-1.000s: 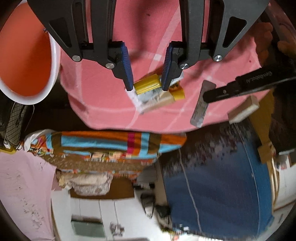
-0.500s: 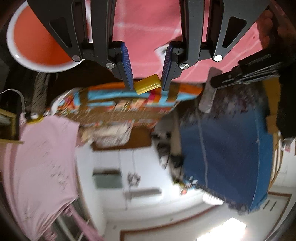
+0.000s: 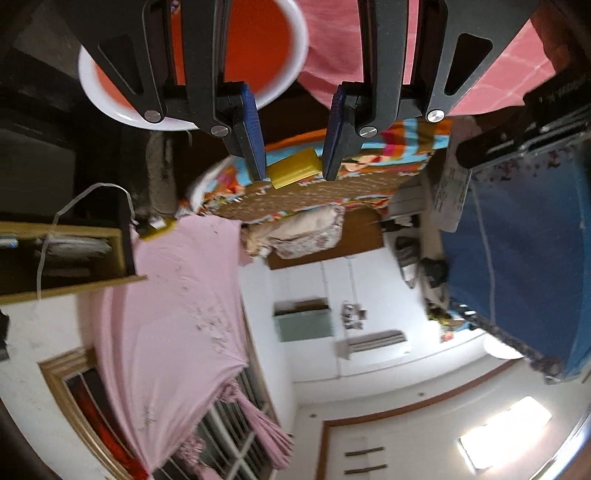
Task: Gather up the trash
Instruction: 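Carry the tube and yellow cap over the orange bucket, then open both tools to drop the tube and cap into the bucket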
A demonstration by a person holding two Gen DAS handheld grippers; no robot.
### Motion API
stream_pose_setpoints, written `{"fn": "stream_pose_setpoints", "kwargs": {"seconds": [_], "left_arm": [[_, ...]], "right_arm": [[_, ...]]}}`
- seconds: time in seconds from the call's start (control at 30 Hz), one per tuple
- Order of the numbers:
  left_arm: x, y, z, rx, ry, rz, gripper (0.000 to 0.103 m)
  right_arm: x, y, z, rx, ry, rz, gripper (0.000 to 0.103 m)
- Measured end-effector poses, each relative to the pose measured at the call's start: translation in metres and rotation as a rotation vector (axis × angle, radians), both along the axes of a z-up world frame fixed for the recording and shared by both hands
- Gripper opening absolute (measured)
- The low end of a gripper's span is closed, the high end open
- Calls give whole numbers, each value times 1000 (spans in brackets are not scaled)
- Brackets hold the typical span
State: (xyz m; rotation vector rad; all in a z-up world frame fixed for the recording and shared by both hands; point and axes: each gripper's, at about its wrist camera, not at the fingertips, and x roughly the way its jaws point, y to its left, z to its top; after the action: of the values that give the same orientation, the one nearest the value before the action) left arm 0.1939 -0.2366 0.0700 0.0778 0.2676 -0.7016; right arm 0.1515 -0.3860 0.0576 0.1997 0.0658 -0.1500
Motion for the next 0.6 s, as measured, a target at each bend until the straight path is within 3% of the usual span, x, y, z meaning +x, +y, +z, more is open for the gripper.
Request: {"fn": "stream_pose_setpoints", "kwargs": {"seconds": [0.23,0.6], "left_arm": [[21,-39,-24,59,152,-66,0],[46,-67,-51,82,400,-111,0]], "right_arm": [[7,-24,-15,52,94,-65,29],[12,-38,-35,127,222,-102,30]]}}
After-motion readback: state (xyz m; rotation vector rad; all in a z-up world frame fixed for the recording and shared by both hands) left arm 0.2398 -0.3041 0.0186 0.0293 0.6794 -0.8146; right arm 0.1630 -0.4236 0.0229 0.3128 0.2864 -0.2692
